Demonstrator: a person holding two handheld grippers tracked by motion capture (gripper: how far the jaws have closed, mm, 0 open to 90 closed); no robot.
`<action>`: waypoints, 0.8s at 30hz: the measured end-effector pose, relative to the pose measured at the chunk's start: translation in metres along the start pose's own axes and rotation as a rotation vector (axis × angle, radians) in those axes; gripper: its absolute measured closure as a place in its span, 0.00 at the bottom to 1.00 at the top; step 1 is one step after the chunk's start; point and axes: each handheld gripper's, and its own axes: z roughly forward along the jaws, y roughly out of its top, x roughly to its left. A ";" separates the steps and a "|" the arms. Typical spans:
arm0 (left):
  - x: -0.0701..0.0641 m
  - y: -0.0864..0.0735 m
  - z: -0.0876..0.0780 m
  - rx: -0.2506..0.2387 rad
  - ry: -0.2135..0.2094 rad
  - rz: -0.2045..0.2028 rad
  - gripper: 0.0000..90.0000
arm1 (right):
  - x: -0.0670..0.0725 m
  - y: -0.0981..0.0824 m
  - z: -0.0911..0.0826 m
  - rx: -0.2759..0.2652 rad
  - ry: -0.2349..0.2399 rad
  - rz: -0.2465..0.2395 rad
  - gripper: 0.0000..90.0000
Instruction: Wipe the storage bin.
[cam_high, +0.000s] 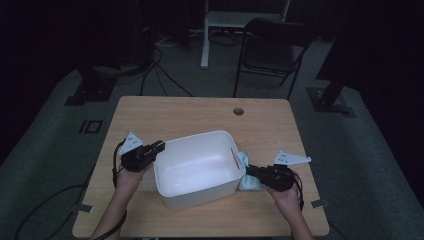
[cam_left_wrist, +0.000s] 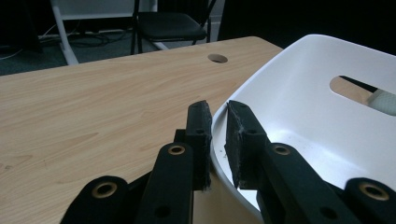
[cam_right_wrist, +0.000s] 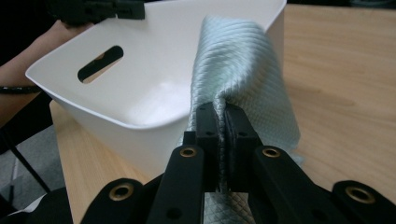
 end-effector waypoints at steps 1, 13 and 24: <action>0.000 0.000 0.000 0.000 0.000 0.000 0.89 | -0.001 -0.002 0.003 0.018 -0.006 -0.001 0.96; -0.001 0.000 0.001 0.003 -0.012 0.005 0.89 | -0.008 0.011 0.004 -0.005 0.013 -0.003 0.96; 0.000 0.001 0.001 0.003 -0.016 0.007 0.89 | -0.014 0.015 0.009 0.017 0.008 -0.005 0.96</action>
